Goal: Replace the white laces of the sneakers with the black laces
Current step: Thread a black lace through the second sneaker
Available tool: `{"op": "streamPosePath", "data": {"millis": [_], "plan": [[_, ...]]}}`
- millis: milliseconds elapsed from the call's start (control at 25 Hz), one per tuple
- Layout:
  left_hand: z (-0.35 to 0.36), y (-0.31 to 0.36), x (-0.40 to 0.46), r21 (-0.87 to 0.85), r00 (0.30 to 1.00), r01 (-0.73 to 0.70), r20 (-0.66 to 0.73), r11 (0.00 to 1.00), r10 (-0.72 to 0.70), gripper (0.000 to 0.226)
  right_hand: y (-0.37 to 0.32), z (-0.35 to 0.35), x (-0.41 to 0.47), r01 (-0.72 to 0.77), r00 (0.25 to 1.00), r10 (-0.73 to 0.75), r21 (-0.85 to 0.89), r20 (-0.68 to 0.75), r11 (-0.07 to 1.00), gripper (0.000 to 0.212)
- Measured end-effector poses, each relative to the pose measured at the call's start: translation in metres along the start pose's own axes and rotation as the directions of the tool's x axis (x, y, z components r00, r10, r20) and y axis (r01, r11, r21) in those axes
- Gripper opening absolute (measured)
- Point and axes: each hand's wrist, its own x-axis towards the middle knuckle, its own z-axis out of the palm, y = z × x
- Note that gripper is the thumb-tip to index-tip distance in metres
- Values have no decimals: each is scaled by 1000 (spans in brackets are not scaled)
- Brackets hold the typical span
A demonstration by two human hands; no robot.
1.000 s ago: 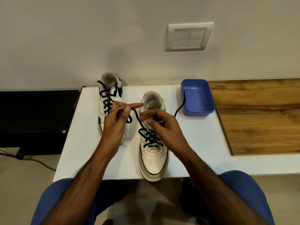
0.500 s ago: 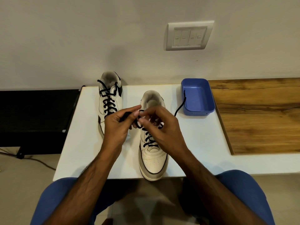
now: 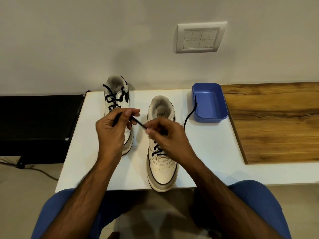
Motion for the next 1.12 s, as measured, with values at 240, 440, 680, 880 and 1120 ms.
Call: {"op": "streamPosePath", "data": {"millis": [240, 440, 680, 880, 1120], "plan": [[-1, 8, 5, -126, 999, -15, -51, 992, 8, 15, 5, 27, -13, -203, 811, 102, 115, 576, 972, 24], [-5, 1, 10, 180, 989, 58, 121, 982, -81, 12, -6, -13, -4, -230, 919, 191, 77, 346, 970, 20], [0, -13, -3, 549, 938, -241, 342, 800, 47, 23, -1, -29, 1, -1, 1000, 3, -112, 11, 994, 27], [3, -18, -7, 666, 900, -406, 410, 625, 147, 25, 6, -31, 5, 59, 996, -65, -102, -54, 993, 14], [10, -16, -6, 530, 878, -402, 453, 747, 152, 31, 10, -45, 8, -36, 998, 40, 71, -47, 997, 20]]}}
